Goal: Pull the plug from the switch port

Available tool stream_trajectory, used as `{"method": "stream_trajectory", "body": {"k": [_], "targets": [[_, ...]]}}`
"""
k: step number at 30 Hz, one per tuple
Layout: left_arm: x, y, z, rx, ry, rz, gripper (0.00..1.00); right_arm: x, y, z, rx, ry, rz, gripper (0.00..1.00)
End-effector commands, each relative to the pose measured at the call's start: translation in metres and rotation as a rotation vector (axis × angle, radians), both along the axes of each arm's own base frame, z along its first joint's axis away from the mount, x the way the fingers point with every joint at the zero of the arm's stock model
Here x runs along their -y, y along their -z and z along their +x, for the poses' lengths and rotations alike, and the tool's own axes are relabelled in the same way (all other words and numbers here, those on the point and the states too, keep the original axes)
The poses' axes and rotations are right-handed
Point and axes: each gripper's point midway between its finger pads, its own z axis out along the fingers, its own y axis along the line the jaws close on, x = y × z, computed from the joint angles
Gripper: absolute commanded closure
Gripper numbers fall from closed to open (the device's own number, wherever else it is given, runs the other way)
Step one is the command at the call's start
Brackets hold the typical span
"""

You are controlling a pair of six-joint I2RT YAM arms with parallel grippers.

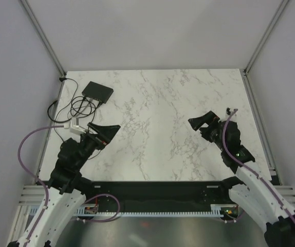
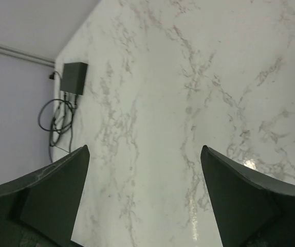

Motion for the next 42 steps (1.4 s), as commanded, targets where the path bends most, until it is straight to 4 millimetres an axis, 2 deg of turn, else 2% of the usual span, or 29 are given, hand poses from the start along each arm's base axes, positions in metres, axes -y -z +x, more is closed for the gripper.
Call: {"method": "stream_trajectory", "body": {"k": [1, 2, 4, 5, 7, 9, 10, 11, 13, 15, 16, 17, 18, 19, 21, 22, 23, 27, 29, 31, 32, 33, 34, 35, 36, 37, 38, 40, 42], "targets": [[0.008, 0.045, -0.012, -0.151, 0.091, 0.137, 0.0, -0.001, 0.021, 0.014, -0.107, -0.047, -0.165, 0.02], [0.018, 0.04, -0.02, -0.08, 0.183, 0.185, 0.0, -0.02, 0.031, 0.02, -0.142, -0.134, -0.145, 0.02], [0.021, 0.036, -0.025, -0.058, 0.216, 0.189, 0.0, -0.047, 0.024, 0.028, -0.117, -0.247, -0.073, 0.02], [0.022, 0.036, -0.027, -0.051, 0.23, 0.191, 0.0, -0.069, 0.014, 0.042, -0.042, -0.301, -0.021, 0.02], [0.024, 0.037, -0.032, -0.034, 0.258, 0.216, 0.01, -0.092, -0.001, 0.054, 0.013, -0.338, 0.02, 0.02], [0.022, 0.041, -0.037, -0.06, 0.264, 0.234, 0.05, -0.121, 0.01, 0.066, -0.003, -0.389, -0.001, 0.02], [0.021, 0.043, -0.04, -0.08, 0.27, 0.239, 0.06, -0.136, -0.009, 0.079, 0.044, -0.416, -0.006, 0.02], [0.021, 0.039, -0.042, -0.084, 0.277, 0.24, 0.1, -0.154, 0.012, 0.084, -0.001, -0.448, -0.024, 0.02], [0.024, 0.037, -0.053, -0.106, 0.32, 0.232, 0.17, -0.182, 0.017, 0.103, 0.012, -0.489, -0.036, 0.05], [0.026, 0.034, -0.062, -0.114, 0.348, 0.211, 0.23, -0.21, 0.018, 0.108, 0.041, -0.527, -0.039, 0.07], [0.025, 0.034, -0.065, -0.12, 0.351, 0.207, 0.25, -0.224, 0.004, 0.12, 0.085, -0.535, -0.03, 0.09], [0.024, 0.032, -0.068, -0.121, 0.347, 0.201, 0.31, -0.241, 0.024, 0.122, 0.058, -0.558, -0.032, 0.1], [0.015, 0.03, -0.07, -0.114, 0.297, 0.201, 0.36, -0.273, 0.025, 0.131, 0.091, -0.599, 0.008, 0.13], [0.015, 0.028, -0.072, -0.1, 0.296, 0.198, 0.36, -0.273, 0.025, 0.131, 0.092, -0.6, 0.009, 0.13], [0.008, 0.023, -0.074, -0.086, 0.263, 0.204, 0.39, -0.3, 0.029, 0.138, 0.116, -0.62, 0.026, 0.15], [0.004, 0.02, -0.074, -0.068, 0.24, 0.21, 0.4, -0.311, 0.017, 0.144, 0.153, -0.626, 0.043, 0.17], [0.002, 0.013, -0.074, -0.044, 0.226, 0.214, 0.42, -0.321, 0.033, 0.145, 0.129, -0.636, 0.04, 0.17], [-0.016, 0.005, -0.059, -0.006, 0.113, 0.294, 0.45, -0.363, 0.041, 0.139, 0.159, -0.676, 0.11, 0.22], [-0.032, 0.006, -0.04, -0.043, -0.012, 0.33, 0.48, -0.372, 0.048, 0.14, 0.134, -0.666, 0.144, 0.25], [-0.049, 0.024, -0.013, -0.164, -0.132, 0.418, 0.47, -0.373, 0.053, 0.141, 0.108, -0.65, 0.155, 0.25], [-0.055, 0.019, -0.005, -0.183, -0.174, 0.443, 0.38, -0.371, 0.051, 0.141, 0.112, -0.651, 0.146, 0.25], [-0.065, 0.04, 0.015, -0.283, -0.237, 0.544, 0.33, -0.369, 0.054, 0.14, 0.096, -0.655, 0.117, 0.26], [-0.063, 0.046, 0.022, -0.323, -0.229, 0.567, 0.33, -0.367, 0.054, 0.139, 0.094, -0.66, 0.093, 0.26], [-0.07, 0.038, 0.034, -0.336, -0.265, 0.639, 0.25, -0.364, 0.045, 0.137, 0.124, -0.672, 0.057, 0.25], [-0.074, 0.053, 0.05, -0.398, -0.27, 0.755, 0.23, -0.36, 0.048, 0.133, 0.107, -0.679, 0.026, 0.25], [-0.076, 0.047, 0.063, -0.407, -0.29, 0.791, 0.21, -0.355, 0.051, 0.129, 0.098, -0.688, -0.003, 0.25], [-0.081, 0.049, 0.071, -0.428, -0.314, 0.834, 0.17, -0.35, 0.036, 0.128, 0.117, -0.682, -0.029, 0.25], [-0.092, 0.063, 0.094, -0.483, -0.351, 0.94, 0.19, -0.336, 0.043, 0.121, 0.09, -0.697, -0.129, 0.24], [-0.091, 0.054, 0.12, -0.44, -0.345, 0.973, 0.21, -0.322, 0.031, 0.109, 0.109, -0.709, -0.174, 0.23]]}}
